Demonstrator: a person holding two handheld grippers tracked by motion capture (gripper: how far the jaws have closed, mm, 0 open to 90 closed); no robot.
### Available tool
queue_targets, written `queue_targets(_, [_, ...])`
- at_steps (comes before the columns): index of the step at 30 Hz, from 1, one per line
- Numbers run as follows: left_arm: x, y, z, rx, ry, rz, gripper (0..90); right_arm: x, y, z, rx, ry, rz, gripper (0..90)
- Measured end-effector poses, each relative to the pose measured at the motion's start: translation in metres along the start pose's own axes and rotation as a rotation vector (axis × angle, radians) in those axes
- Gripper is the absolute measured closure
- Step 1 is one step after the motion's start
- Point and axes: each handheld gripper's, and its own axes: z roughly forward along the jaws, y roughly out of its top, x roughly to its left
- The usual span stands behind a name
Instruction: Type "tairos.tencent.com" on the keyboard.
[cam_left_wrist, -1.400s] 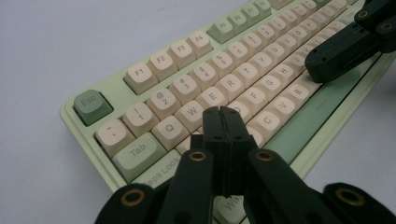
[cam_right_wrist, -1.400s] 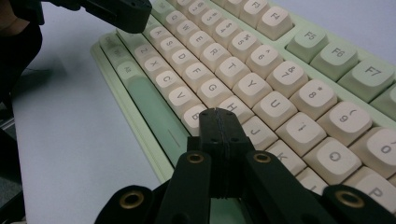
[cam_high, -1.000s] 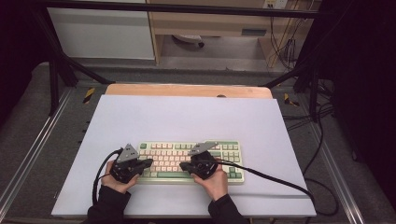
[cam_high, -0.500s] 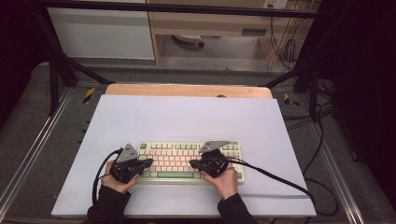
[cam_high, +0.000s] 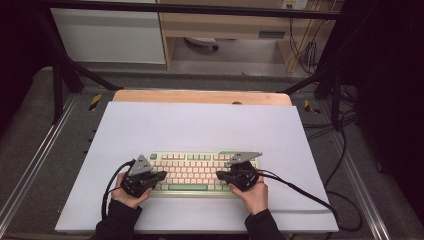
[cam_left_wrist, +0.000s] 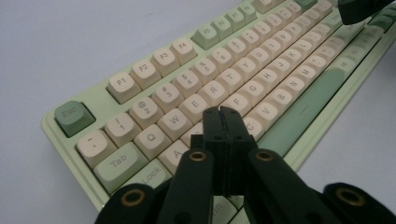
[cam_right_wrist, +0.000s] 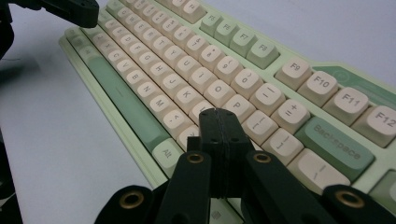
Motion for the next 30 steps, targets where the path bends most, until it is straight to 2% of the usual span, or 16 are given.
queue_targets(12, [-0.012, 0.008, 0.011, 0.013, -0.020, 0.017, 90.0, -0.006, -0.011, -0.009, 0.000, -0.008, 0.012, 90.0])
queue_targets(30, [-0.018, 0.008, 0.025, 0.042, -0.034, 0.032, 90.0, -0.008, -0.016, -0.015, -0.012, -0.007, 0.025, 90.0])
